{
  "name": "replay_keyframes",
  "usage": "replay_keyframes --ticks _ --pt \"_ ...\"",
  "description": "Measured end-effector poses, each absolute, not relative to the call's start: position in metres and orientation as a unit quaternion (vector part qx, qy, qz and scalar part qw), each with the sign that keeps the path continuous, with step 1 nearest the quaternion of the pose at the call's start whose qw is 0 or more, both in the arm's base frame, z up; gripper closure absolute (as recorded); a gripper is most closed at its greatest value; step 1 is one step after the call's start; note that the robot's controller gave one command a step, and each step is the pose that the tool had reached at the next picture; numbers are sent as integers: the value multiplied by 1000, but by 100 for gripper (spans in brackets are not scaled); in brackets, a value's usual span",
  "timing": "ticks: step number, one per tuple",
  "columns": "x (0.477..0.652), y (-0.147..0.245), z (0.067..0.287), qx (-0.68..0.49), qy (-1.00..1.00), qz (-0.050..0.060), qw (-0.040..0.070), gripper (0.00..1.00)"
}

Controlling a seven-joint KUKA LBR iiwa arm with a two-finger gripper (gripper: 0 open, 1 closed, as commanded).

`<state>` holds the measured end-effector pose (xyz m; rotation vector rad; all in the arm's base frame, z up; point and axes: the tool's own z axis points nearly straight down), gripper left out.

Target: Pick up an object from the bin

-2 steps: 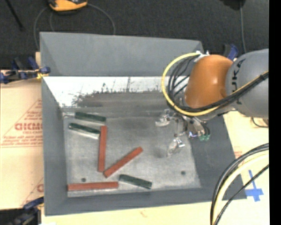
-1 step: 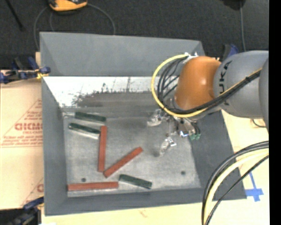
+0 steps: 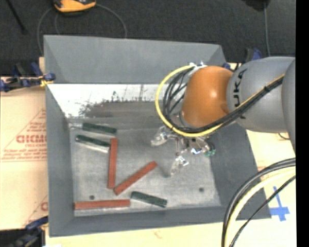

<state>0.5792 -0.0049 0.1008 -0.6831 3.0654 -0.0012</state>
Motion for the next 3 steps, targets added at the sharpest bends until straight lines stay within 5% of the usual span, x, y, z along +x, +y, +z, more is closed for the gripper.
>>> replay_keyframes --ticks 1,2,3 --pt "574 10 90 -151 989 1 2 0" --pt "580 42 82 -332 943 -6 2 100" --pt "580 42 82 -333 943 -6 2 100"
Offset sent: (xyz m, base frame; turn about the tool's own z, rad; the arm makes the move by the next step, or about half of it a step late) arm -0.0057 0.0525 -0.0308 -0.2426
